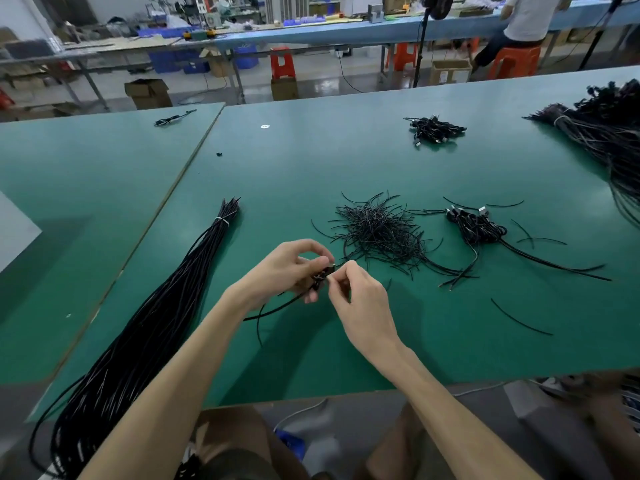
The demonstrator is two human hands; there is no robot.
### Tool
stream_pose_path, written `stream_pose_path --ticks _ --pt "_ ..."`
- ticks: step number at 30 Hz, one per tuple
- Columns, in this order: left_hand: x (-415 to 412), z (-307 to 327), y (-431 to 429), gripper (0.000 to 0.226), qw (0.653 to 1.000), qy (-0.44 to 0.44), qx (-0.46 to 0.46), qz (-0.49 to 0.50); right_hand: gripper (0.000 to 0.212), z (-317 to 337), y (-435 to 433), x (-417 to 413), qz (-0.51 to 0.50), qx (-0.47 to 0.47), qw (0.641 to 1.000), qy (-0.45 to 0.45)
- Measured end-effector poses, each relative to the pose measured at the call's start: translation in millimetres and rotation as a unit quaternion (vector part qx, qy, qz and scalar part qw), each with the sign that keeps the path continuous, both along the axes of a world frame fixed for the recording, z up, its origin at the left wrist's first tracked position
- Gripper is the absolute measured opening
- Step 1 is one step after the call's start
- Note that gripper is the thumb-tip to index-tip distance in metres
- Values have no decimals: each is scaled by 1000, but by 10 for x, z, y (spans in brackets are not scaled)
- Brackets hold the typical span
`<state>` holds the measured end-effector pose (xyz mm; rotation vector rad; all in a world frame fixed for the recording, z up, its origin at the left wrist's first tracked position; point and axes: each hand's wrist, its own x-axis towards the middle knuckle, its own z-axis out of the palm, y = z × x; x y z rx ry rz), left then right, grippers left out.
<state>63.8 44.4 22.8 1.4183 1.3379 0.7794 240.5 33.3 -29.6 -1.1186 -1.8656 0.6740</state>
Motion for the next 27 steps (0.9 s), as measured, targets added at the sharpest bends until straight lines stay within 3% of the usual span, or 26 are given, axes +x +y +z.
stream_pose_path --ticks 3,6,9,13,18,23,27 --pt "-72 -37 -79 31 998 -24 1 -58 16 7 21 18 -11 -39 999 31" --pt "-119 -58 -122 35 994 38 39 -91 18 12 27 22 -25 -53 997 55" --pt "-103 -64 -127 24 993 99 54 -46 18 22 30 29 -26 -55 996 64" --pt "-90 -78 -132 40 981 166 97 -27 17 26 10 21 -19 -44 998 38" --pt "-9 -52 -182 53 993 92 66 20 16 58 -48 4 -1 10 999 -36" --pt "40 -10 -185 45 996 31 -26 84 11 115 -127 -8 5 93 991 -96" --pt "-4 -23 -265 45 997 8 46 55 15 95 -82 4 6 17 999 -39"
